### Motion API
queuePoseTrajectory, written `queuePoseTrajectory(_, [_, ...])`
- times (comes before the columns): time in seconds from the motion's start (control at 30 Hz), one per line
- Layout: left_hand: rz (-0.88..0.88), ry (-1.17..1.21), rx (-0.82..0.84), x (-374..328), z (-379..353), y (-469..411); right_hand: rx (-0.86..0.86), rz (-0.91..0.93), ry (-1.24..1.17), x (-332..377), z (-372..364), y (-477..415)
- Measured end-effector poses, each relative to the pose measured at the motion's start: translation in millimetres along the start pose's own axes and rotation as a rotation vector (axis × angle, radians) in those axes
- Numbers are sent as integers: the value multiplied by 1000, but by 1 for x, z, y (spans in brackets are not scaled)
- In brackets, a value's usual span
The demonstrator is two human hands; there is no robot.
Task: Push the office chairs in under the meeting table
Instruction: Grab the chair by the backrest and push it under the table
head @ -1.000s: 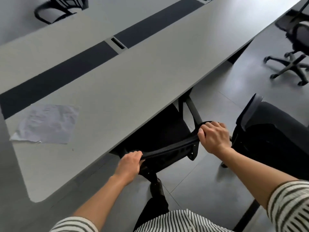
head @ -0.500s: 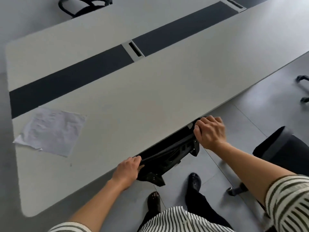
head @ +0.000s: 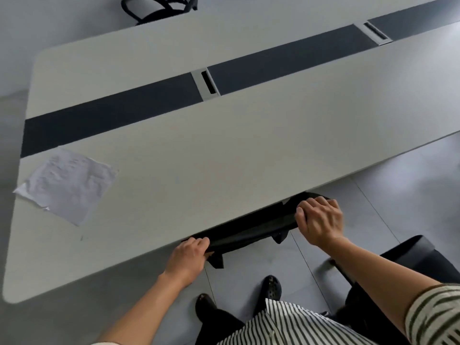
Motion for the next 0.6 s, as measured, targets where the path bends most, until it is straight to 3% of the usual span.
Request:
queuePoseTrajectory(0.2, [151,73,-29,21,0,36,-81,34,-54,36,4,18])
queuePoseTrajectory(0.3, [144,44,-59,25,1,51,-95,53,-56,44,2,24])
queuePoseTrajectory(0.47, [139,22,26,31,8,61,-65,36,-52,55,4,28])
queuePoseTrajectory(0.6, [124,52,73,49,14,63,-37,-91,-97,71,7,36])
Point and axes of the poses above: each hand's wrist, its own y-axis away from the middle knuckle, its own z-axis out of the back of the hand, x = y × z, the point moved 7 cm from there along -y, towards the middle knuckle, and after that the axes turned 2 degrees about -y, right-handed, at the moved point
